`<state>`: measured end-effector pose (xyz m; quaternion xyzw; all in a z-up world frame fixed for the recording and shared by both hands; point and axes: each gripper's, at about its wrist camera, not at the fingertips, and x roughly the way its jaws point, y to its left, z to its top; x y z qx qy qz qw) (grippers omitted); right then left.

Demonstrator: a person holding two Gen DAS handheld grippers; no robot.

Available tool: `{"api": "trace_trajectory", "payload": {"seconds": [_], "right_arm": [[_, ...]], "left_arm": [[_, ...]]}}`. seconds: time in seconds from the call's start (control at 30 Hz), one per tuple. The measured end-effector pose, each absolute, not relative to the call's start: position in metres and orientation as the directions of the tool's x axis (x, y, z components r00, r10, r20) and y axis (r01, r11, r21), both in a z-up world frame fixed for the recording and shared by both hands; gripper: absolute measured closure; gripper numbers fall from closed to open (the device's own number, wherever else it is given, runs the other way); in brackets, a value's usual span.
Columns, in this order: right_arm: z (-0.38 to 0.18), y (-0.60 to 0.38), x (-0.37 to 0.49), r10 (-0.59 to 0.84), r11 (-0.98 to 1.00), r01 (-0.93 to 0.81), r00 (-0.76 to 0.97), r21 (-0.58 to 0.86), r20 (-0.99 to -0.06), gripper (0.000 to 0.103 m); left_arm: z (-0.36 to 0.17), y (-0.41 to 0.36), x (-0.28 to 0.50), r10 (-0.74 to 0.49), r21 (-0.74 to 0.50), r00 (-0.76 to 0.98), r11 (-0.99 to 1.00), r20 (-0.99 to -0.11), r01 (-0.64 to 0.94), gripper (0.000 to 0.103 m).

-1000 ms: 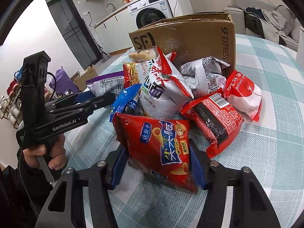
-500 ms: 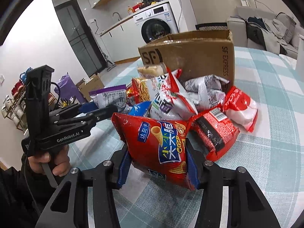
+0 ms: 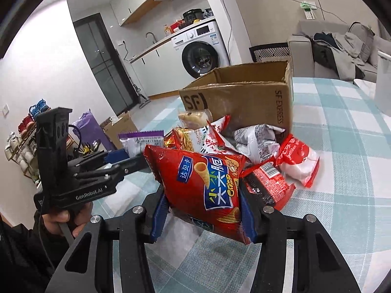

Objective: Organize snacks
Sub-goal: 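Lift both bags and lower them into the cardboard box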

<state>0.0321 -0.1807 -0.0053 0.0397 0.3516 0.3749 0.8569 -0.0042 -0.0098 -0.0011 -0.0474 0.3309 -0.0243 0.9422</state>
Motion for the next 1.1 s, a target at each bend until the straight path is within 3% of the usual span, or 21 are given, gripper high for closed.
{"api": "trace_trajectory", "payload": {"seconds": [1.1], "right_arm": [[0.065,-0.189,0.078,0.654,0.755,-0.568,0.615,0.327,-0.441,0.051]], "left_arm": [[0.073,-0.022,0.031,-0.106,-0.12,0.859,0.991,-0.502,0.052,0.057]]}}
